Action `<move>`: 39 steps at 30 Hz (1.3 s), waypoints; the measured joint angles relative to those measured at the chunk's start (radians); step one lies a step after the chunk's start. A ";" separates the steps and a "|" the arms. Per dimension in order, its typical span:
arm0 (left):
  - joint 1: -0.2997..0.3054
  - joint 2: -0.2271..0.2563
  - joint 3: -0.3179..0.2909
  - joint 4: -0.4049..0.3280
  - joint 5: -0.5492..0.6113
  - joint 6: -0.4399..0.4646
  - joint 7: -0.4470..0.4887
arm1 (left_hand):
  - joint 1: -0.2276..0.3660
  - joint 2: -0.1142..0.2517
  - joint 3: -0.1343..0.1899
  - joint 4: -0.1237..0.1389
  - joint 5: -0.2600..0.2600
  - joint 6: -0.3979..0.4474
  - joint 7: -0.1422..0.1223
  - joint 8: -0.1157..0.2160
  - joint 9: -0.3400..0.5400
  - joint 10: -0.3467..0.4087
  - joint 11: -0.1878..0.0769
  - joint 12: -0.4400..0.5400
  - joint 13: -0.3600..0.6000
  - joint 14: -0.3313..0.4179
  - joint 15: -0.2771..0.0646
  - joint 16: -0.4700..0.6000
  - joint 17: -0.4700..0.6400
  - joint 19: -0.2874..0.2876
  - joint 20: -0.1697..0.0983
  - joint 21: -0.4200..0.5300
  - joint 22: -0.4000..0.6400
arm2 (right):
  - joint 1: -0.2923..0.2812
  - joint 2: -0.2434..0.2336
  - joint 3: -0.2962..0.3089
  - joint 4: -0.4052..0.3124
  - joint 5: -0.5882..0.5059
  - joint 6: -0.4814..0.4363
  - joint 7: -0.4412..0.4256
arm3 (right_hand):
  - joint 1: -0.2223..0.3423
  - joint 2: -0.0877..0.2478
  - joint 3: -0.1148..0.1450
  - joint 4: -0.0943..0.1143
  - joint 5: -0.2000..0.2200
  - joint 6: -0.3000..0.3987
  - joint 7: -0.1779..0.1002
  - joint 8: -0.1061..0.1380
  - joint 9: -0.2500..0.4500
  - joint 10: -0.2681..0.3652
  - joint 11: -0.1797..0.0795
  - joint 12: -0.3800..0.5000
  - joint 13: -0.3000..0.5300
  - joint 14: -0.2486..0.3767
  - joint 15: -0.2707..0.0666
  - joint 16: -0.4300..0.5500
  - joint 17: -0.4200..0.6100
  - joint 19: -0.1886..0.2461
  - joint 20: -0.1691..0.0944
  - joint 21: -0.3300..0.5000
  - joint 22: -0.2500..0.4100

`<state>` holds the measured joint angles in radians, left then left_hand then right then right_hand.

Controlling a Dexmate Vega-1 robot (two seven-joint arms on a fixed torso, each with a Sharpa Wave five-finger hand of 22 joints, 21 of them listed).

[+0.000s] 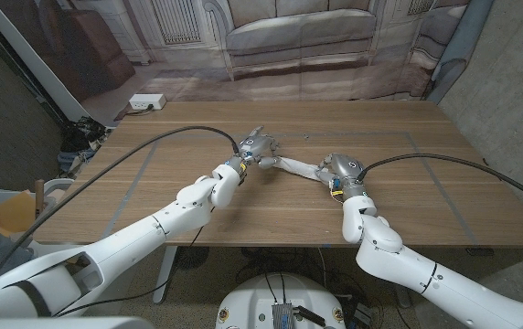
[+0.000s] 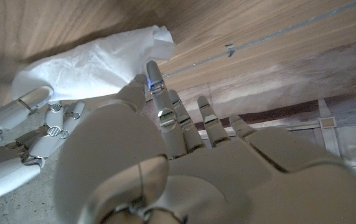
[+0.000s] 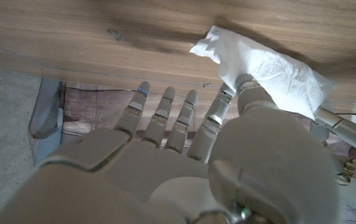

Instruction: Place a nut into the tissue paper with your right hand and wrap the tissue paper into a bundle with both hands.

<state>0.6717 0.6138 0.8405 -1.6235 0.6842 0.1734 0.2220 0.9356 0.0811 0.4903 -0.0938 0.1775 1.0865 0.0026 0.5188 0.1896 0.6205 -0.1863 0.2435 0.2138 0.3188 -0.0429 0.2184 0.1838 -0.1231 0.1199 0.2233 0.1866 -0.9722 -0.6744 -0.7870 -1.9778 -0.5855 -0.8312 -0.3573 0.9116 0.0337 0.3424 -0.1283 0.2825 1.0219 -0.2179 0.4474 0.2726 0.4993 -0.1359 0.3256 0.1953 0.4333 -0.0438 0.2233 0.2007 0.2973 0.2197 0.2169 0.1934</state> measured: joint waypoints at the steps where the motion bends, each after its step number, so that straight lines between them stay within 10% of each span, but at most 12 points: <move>1: -0.004 -0.002 0.000 0.002 -0.002 0.000 -0.004 | 0.000 0.000 0.003 -0.003 0.000 0.001 0.006 0.000 0.000 0.003 0.003 0.000 0.000 0.004 0.001 -0.002 -0.002 0.000 0.000 0.000 0.000 | 0.005 -0.002 0.001 -0.002 0.004 -0.001 0.005 | 0.000 0.000 0.000 0.000 0.000 0.000 0.000 0.000 0.000 0.001 -0.001 0.000 0.000 0.001 0.001 0.000 -0.001 0.000 0.000 0.000 0.000; 39: -0.147 -0.069 0.066 0.091 -0.018 0.062 -0.154 | 0.002 0.005 0.028 -0.014 -0.004 0.008 0.019 -0.009 0.000 0.008 0.026 -0.016 0.000 0.005 0.002 -0.011 -0.002 -0.010 0.009 -0.006 0.000 | 0.179 -0.021 -0.035 0.038 0.183 -0.087 0.177 | 0.000 0.000 0.011 -0.011 -0.035 0.021 0.000 -0.003 -0.020 0.016 0.005 0.000 0.000 0.010 -0.001 0.000 -0.001 -0.027 -0.005 -0.011 0.000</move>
<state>0.5249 0.5447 0.9065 -1.5324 0.6660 0.2353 0.0683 0.9378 0.0862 0.5181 -0.1076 0.1739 1.0950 0.0217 0.5102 0.1894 0.6281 -0.1605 0.2279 0.2140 0.3235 -0.0411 0.2070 0.1813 -0.1327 0.1291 0.2169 0.1865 -0.7934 -0.6958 -0.8225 -1.9399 -0.4025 -0.9181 -0.1799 0.9115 0.0333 0.3537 -0.1397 0.2475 1.0433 -0.2179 0.4442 0.2527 0.5149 -0.1307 0.3253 0.1955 0.4436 -0.0449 0.2233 0.2000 0.2706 0.2143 0.2062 0.1932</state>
